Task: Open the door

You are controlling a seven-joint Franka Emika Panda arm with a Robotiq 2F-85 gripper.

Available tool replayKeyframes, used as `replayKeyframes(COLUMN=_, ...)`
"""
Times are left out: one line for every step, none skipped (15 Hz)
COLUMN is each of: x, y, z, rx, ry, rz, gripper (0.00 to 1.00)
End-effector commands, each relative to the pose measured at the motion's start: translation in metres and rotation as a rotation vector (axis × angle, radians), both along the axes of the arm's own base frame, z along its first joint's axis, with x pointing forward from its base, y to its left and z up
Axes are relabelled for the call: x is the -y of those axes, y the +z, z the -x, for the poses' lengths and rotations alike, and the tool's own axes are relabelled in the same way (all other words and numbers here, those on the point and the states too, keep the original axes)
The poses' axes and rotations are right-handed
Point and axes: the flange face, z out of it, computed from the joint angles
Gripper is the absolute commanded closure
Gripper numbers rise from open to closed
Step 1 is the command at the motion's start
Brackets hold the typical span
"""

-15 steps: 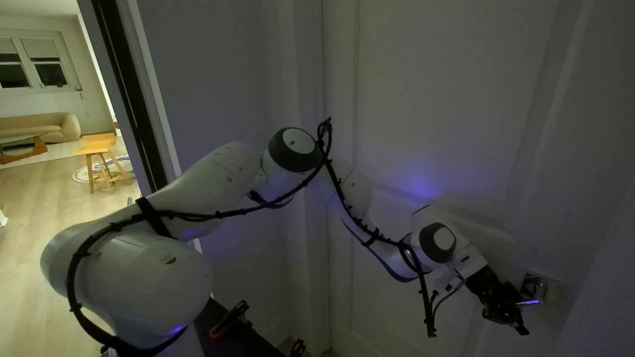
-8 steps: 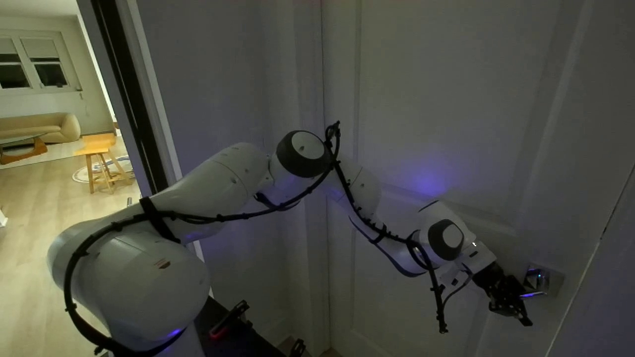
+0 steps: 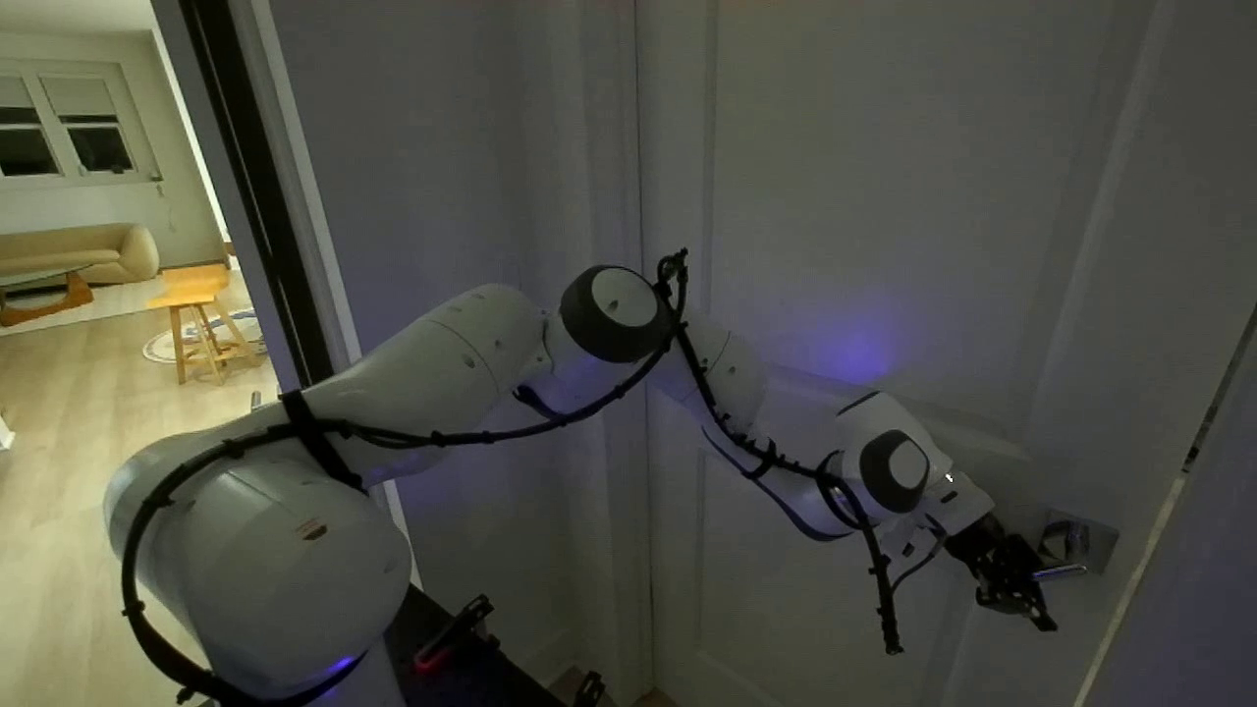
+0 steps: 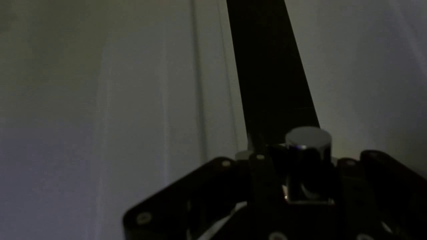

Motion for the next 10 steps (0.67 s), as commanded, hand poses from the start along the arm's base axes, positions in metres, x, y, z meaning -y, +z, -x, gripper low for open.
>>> replayKeyframes(x=0.010, y=0.006, z=-0.012, rx=0.031, ry=-0.015, rz=-0.038, gripper=0.99)
replayKeyframes(x=0.009, y=0.007, z=-0.016, rx=0.038, ry=-0.008, rz=-0.041, gripper=0.99)
replayKeyframes(x=0.006, y=0.008, z=-0.022, rx=0.044, ry=0.000, rz=-0.043, gripper=0.99)
replayKeyframes(x=0.005, y=0.009, z=-0.027, rx=0.049, ry=0.009, rz=-0.044, gripper=0.99)
replayKeyframes(x=0.004, y=0.011, z=-0.031, rx=0.052, ry=0.016, rz=-0.048, gripper=0.99)
replayKeyframes(x=0.003, y=0.013, z=-0.035, rx=0.060, ry=0.021, rz=-0.051, gripper=0.99)
replayKeyframes(x=0.002, y=0.015, z=-0.039, rx=0.068, ry=0.028, rz=-0.053, gripper=0.99)
replayKeyframes(x=-0.001, y=0.016, z=-0.044, rx=0.076, ry=0.037, rz=-0.052, gripper=0.99)
replayKeyframes(x=-0.002, y=0.018, z=-0.048, rx=0.085, ry=0.045, rz=-0.051, gripper=0.99)
replayKeyframes(x=-0.004, y=0.021, z=-0.052, rx=0.095, ry=0.052, rz=-0.052, gripper=0.99)
